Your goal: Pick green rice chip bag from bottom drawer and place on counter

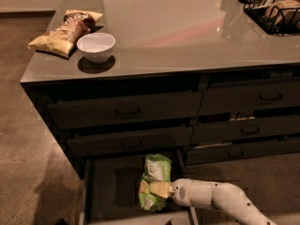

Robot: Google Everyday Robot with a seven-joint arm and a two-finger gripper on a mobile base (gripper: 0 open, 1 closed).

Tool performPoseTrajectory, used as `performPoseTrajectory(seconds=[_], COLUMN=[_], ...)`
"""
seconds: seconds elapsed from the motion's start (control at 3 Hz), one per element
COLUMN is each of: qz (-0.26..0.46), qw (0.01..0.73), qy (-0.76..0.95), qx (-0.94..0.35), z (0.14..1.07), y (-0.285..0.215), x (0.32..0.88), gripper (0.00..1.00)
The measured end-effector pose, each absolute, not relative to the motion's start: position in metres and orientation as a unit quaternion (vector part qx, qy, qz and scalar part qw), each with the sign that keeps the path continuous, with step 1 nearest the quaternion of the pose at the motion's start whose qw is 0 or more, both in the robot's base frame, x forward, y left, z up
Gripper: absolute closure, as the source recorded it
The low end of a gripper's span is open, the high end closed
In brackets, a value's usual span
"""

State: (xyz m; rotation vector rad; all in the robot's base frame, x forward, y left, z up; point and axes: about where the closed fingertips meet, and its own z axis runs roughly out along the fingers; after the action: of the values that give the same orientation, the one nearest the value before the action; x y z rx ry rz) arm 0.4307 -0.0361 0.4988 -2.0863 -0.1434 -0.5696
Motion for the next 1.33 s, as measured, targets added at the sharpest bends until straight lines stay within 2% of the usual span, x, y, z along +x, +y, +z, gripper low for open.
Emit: performPoseTrajectory(seconds=[0.33,0.67,1.0,1.33], qz=[-0.249,-0.292,-0.325,-0.348], qw=[0.495,0.56,0.586,0.582], qy=[-0.071,-0.1,-0.142,-0.189], qx=[-0.83,-0.769,-0.729,-0.711], z=[0.522,0.586,0.649,0.701], y=[-0.036,-0.04,-0.039,-0.029], x=[0.444,0.472,0.489,0.49], gripper=[1.0,1.0,1.0,1.0])
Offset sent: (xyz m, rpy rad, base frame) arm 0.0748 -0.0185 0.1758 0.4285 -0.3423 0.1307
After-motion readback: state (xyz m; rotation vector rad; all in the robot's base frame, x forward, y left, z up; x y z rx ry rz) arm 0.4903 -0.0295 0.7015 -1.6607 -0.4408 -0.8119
